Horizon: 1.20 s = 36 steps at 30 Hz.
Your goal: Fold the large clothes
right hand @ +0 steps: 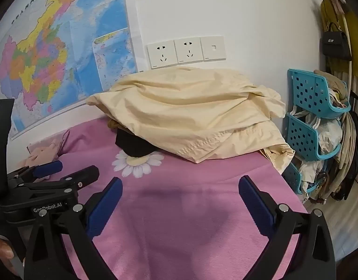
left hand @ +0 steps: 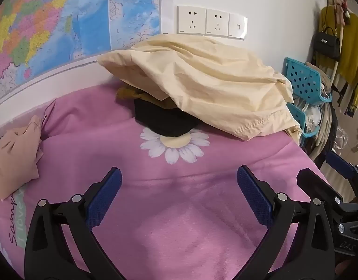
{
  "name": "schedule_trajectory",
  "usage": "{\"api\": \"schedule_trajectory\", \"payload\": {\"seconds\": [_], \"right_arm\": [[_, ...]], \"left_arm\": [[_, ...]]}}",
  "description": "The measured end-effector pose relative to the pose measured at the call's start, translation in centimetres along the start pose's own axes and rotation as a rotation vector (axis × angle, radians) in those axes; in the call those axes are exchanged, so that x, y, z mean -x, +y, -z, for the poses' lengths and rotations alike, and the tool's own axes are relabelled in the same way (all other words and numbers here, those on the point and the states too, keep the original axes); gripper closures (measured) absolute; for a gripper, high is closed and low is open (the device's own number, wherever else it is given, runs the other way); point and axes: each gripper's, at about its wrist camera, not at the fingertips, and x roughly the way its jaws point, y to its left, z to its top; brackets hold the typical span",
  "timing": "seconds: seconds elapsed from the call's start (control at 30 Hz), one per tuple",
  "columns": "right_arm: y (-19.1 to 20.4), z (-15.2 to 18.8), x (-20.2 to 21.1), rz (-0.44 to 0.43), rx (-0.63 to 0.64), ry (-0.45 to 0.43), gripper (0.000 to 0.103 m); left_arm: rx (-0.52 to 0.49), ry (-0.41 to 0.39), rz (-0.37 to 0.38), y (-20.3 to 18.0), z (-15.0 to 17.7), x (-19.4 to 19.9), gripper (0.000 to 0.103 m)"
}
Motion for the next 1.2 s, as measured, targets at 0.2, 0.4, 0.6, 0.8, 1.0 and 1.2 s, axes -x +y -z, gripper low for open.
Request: {"api": "schedule_trajectory", "payload": {"seconds": [0.2,0.4,0.6,0.8,1.0,1.2], "right_arm": [[0.4,-0.3,0.6,-0.027,0.016,-0.011,0.006],[-1.5,0.0,-0.1,0.012,-0.005,-0.007,0.006],[-0.7,-0.4,0.2,0.03,0.013,-0.005,0.006],[-0.6,-0.6,0.0,0.03,0.017,0.002,0.006],[-0.7,-0.6,-0.2,0.026,0.019,0.006,0.006],[-0.5,-0.6,-0.3,0.029,0.022,0.007,0.006]], "left_arm": [[-0.001,0.008,-0.001,-0.4,-0.2,-0.4,0.005],[0.014,-0.003,0.012,-0.6,-0.3,-0.1,0.005],[0.024,-0.002,0.016,-0.5,-0.4,-0.1,0.005],[0.024,0.004,0.022,-0.5,-0.2,-0.2,0.005],[0.024,0.006,0.026,-0.5,-0.3,-0.3,0.005],[0.025,0.007,0.025,-0.5,-0.2,-0.4,0.005]]}}
